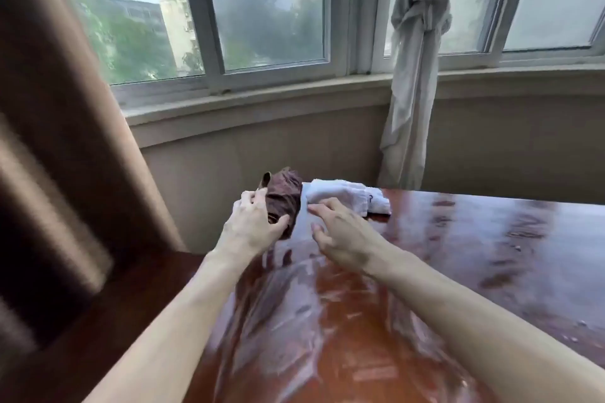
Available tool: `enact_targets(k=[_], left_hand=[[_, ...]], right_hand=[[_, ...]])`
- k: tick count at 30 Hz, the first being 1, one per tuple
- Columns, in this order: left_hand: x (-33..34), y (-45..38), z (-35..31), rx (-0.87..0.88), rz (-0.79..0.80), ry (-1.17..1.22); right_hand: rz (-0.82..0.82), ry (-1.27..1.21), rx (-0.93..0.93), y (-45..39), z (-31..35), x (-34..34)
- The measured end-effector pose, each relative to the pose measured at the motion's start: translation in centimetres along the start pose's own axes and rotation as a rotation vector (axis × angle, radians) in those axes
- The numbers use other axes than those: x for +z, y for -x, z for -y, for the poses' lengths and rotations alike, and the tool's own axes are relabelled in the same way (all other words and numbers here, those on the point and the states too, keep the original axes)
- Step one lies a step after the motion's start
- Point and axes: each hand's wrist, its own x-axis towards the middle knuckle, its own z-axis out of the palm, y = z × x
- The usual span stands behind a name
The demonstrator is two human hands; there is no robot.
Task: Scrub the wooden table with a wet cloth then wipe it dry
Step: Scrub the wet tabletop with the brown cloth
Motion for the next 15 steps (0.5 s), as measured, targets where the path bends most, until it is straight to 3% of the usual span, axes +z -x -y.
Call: enact_targets(k=[4,7,9,12,15], left_hand=[[2.1,-1.9,0.3,-0.077,0.045,0.057],[2.4,-1.6,0.1,0.014,0.008,0.043],[1.0,-1.3,0.7,0.085,0.075,0.075],[-0.5,-1.5,3.9,0.085,0.164,0.034],[-0.7,-0.9,7.8,0.034,0.149,-0.055]], right_hand=[[-0.031,-0.118,0.067,-7.4,1.2,1.5],[-0.007,-0.211,0.253,-13.6,2.4,3.5],[0.076,-0.236,0.349,-15.9,2.7,5.3],[0.135,-0.122,0.338,-17.5,2.4,7.2],[0.122,-0.076,0.304,-19.0,1.1,7.8]])
